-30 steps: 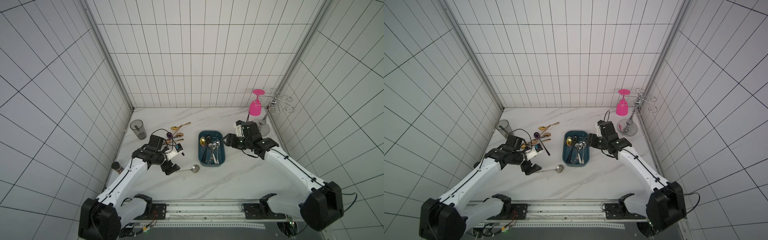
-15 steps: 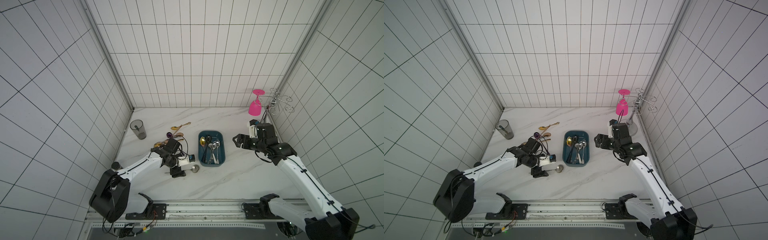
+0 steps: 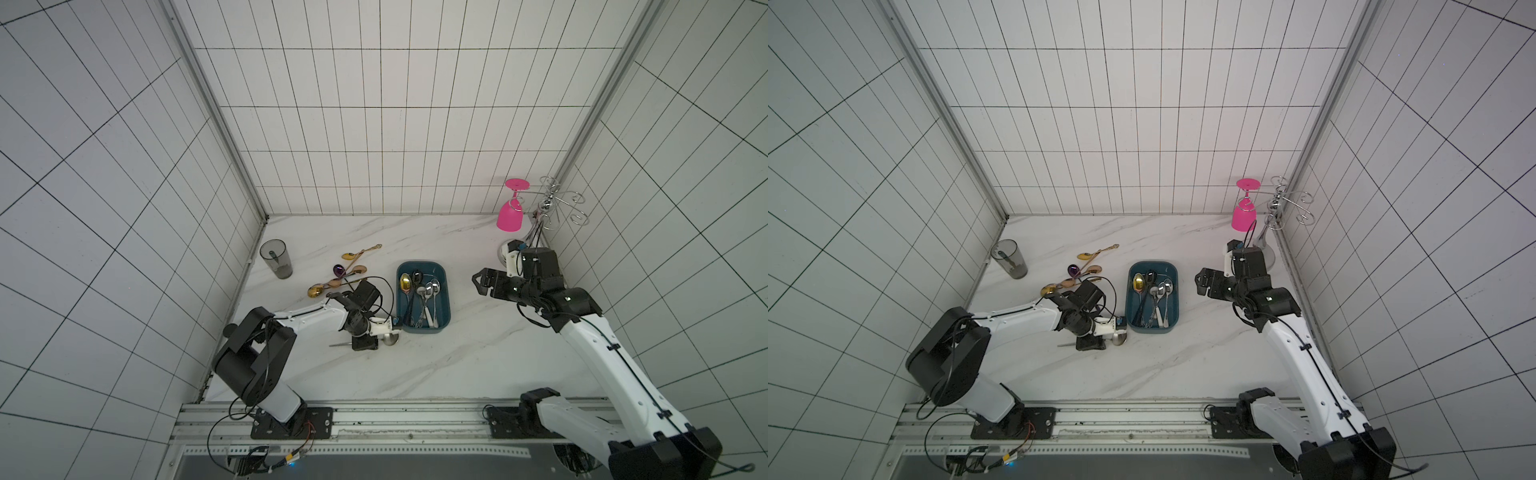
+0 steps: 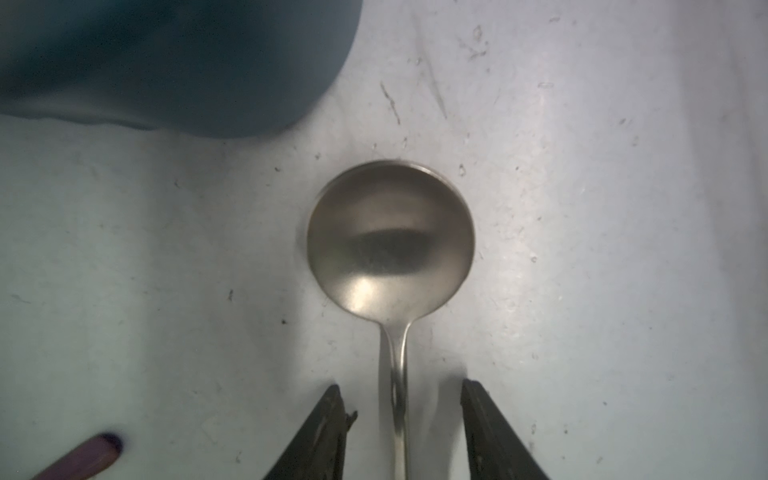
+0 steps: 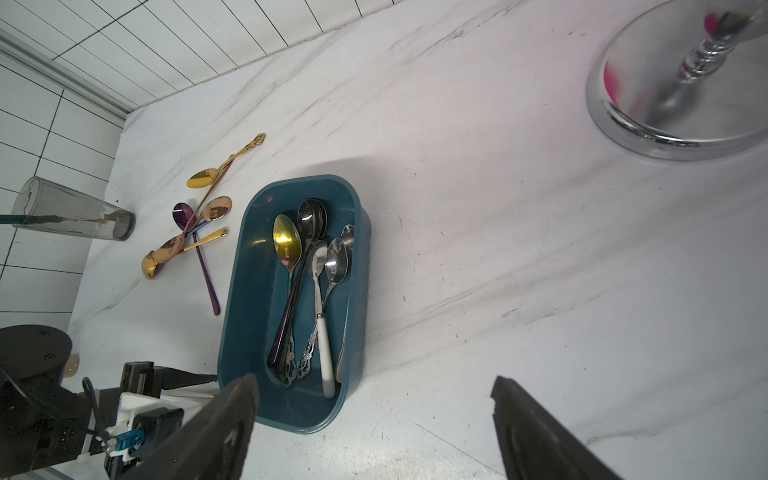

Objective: Put the spoon into the storage box
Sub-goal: Pick up the spoon from the center of the board.

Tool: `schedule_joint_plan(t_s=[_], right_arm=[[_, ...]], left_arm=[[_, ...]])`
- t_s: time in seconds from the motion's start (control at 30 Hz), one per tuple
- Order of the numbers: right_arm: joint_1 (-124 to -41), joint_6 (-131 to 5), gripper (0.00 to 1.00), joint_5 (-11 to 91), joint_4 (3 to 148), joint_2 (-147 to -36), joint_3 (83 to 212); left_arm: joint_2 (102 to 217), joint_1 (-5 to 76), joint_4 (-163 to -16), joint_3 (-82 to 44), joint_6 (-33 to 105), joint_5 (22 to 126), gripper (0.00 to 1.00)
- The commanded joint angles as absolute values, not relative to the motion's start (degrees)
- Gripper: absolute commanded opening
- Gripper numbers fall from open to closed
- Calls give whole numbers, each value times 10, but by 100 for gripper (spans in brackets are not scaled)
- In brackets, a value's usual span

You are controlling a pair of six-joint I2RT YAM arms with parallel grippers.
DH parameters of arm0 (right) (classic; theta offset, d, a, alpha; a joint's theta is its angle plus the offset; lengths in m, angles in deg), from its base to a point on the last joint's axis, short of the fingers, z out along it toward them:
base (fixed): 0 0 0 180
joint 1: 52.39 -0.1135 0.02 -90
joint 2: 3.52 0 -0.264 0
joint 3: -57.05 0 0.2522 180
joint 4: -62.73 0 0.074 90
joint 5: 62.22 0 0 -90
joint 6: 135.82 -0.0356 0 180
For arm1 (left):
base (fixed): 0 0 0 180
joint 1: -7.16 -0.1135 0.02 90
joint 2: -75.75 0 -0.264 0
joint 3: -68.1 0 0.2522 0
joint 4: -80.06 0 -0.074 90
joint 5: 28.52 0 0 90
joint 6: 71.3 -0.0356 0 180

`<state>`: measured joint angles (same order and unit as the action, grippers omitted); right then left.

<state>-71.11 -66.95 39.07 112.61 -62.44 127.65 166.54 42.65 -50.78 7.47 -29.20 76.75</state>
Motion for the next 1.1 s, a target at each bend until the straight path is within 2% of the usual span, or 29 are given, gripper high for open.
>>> schedule_joint_plan(t_s=[0.0, 0.13, 0.4, 0.8, 1.07], right_arm=[[-703, -662, 92, 392, 1138, -613, 1289], [-699, -662, 92, 392, 1138, -610, 1289], [-690, -658, 92, 393, 1139, -613, 1288], [-682, -657, 92, 394, 1138, -624, 1288], [-671, -655, 92, 388, 1138, -623, 1286]], left_arm=[[1688, 434, -508, 75, -289, 759, 37], [1684, 439, -503, 80, -291, 756, 21], [1640, 445, -457, 83, -296, 757, 0], [1531, 444, -336, 24, -287, 799, 0], [1525, 445, -328, -85, -172, 889, 0]])
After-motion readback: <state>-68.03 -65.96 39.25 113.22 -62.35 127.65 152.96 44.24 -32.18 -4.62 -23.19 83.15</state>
